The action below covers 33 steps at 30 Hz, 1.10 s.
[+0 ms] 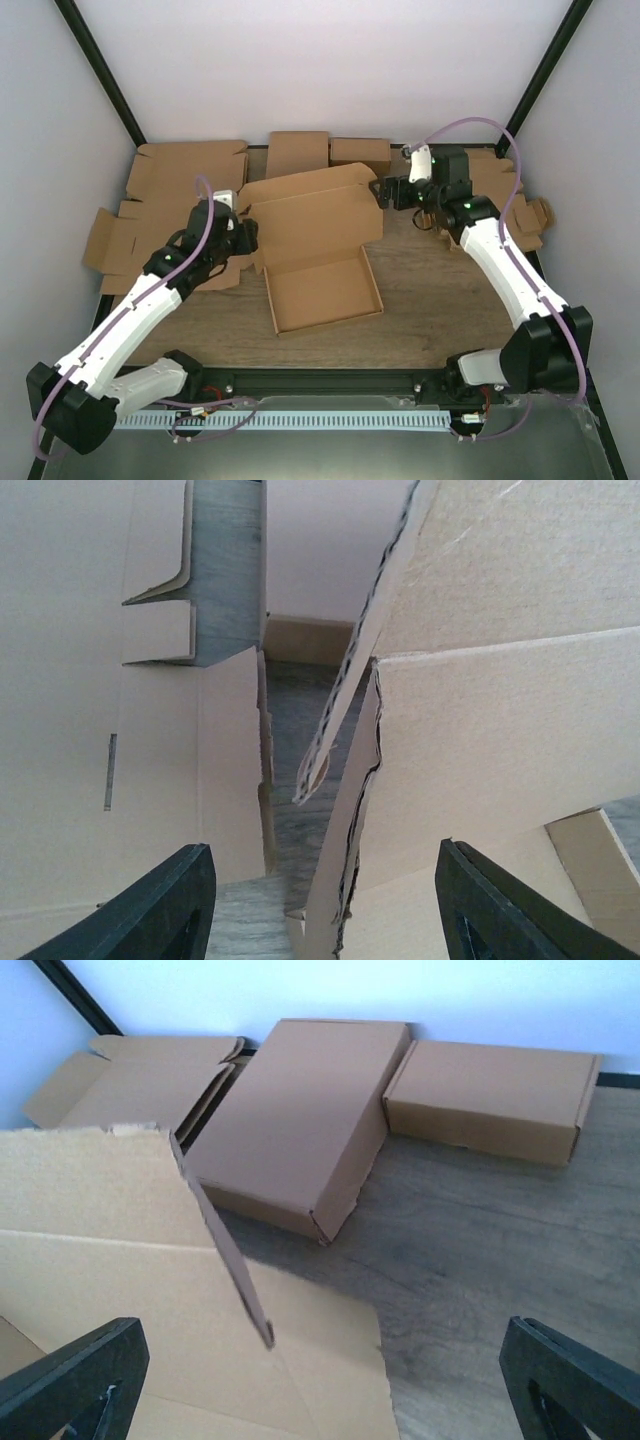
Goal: Fold the paper box
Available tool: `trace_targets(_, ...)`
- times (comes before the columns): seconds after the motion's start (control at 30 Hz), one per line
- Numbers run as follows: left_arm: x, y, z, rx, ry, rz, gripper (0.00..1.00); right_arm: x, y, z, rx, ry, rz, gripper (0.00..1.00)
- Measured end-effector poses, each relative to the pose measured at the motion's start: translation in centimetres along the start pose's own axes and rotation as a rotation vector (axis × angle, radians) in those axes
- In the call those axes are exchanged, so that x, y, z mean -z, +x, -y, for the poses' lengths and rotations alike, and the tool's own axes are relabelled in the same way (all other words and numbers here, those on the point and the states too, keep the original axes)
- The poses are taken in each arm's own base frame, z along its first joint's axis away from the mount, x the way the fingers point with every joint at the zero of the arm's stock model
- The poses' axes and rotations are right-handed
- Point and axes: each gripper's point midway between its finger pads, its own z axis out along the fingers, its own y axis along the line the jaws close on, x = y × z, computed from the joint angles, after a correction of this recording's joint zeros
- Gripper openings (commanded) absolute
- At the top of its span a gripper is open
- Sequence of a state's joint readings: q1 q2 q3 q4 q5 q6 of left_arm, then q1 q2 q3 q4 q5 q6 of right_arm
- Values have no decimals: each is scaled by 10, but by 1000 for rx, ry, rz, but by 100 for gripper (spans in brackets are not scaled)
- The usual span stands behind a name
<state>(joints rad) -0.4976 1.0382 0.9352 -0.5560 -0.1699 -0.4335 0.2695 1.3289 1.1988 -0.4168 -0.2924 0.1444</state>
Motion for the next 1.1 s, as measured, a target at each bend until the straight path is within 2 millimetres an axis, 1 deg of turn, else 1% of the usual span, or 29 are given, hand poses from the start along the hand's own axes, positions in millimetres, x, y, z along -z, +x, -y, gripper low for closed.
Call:
trace_targets(0.07, -1, -1, 1, -2, -1, -3, 63, -5, -5, -1, 12, -33, 1, 100)
trace_targets(0.13, -2, -2, 1, -7, -1, -2, 63, -11, -8, -4, 37, -70, 2, 97)
trace_targets(0.27, -4, -5, 3, -21, -2, -3, 62, -24, -3, -10, 87, -134, -28, 90)
trace_targets(0.4, -9, -12, 8, -33, -3, -5, 58, -39, -6, -12, 116, -168, -59, 88)
trace_targets(0.47, -11, -13, 9, -41, -3, -9, 55, -43, -5, -10, 119, -169, -70, 87)
trace_targets(0.53, -12, -13, 9, -45, -4, -11, 52, -44, -1, -9, 116, -164, -83, 85)
trace_targets(0.63, -12, -13, 9, -48, -4, -12, 46, -46, 1, -7, 119, -155, -93, 75)
trace_targets(0.73, -13, -13, 10, -49, 0, -17, 39, -50, 2, -4, 127, -147, -101, 70)
trace_targets(0.8, -15, -11, 11, -47, 1, -25, 37, -52, 5, -2, 124, -146, -117, 69)
trace_targets(0.9, -17, -10, 12, -50, 3, -36, 36, -55, 11, -1, 114, -146, -139, 69)
trace_targets(0.93, -17, -11, 12, -50, 3, -37, 34, -55, 13, -1, 113, -146, -144, 68)
trace_targets(1.1, -15, -15, 15, -50, 13, -30, 21, -55, 16, -4, 115, -153, -157, 54)
